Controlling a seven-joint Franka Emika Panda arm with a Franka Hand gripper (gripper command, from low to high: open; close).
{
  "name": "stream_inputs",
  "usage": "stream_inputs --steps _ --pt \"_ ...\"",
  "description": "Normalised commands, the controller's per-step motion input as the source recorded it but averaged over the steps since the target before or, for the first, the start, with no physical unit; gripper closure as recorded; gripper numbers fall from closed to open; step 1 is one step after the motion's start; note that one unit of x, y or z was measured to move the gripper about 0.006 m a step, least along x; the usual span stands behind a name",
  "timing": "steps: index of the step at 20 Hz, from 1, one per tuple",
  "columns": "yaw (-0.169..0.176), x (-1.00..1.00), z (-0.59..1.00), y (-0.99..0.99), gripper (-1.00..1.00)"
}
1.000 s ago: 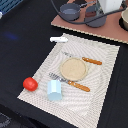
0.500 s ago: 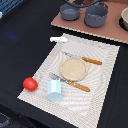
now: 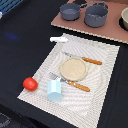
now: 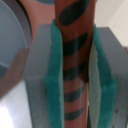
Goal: Interact with the objects in diverse but meaningful ways.
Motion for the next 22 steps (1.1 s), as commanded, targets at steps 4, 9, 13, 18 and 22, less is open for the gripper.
stream_inputs --steps 4,9,13,18,22 --pt "0.014 0.43 0.0 0.44 1.0" --pt "0.017 0.37 -0.09 0.24 1.0" --pt "0.014 0.34 -0.12 0.23 1.0" --pt "0.014 0.19 -0.23 0.26 1.0" --pt "0.015 0.07 -0.25 0.29 1.0"
